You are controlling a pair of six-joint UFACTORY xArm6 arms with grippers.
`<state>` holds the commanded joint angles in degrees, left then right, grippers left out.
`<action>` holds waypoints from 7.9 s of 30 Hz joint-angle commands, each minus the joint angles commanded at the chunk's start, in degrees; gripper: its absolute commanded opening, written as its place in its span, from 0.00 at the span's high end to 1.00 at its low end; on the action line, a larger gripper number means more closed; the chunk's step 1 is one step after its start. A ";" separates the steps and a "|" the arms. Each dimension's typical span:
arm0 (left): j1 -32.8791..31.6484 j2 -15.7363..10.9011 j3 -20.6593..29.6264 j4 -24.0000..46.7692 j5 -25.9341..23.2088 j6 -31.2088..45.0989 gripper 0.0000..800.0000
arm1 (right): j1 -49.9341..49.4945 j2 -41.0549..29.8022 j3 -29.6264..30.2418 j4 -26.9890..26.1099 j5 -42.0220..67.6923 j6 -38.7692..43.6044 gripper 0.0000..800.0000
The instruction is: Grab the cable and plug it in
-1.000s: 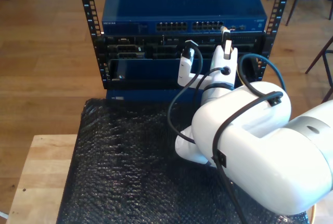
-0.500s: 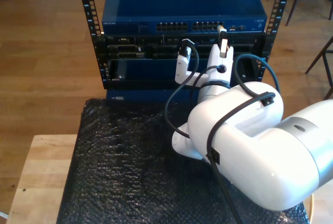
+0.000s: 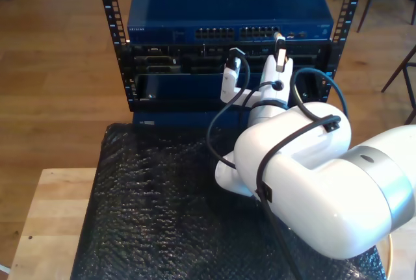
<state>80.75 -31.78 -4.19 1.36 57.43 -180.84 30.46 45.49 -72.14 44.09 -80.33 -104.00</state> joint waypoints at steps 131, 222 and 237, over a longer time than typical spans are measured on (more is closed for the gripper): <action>0.00 0.00 0.00 0.00 0.00 0.00 0.00 | -3.60 -1.67 2.46 -10.46 2.55 1.85 1.00; 0.00 0.00 0.00 0.00 0.00 0.00 0.00 | -2.90 0.09 -0.70 -7.03 4.04 0.18 1.00; 0.00 0.00 0.00 0.00 0.00 0.00 0.00 | -2.99 0.62 -0.44 -7.03 3.78 0.26 1.00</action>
<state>80.75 -31.78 -4.19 1.36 57.43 -180.84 27.47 46.11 -72.58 37.05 -76.55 -103.74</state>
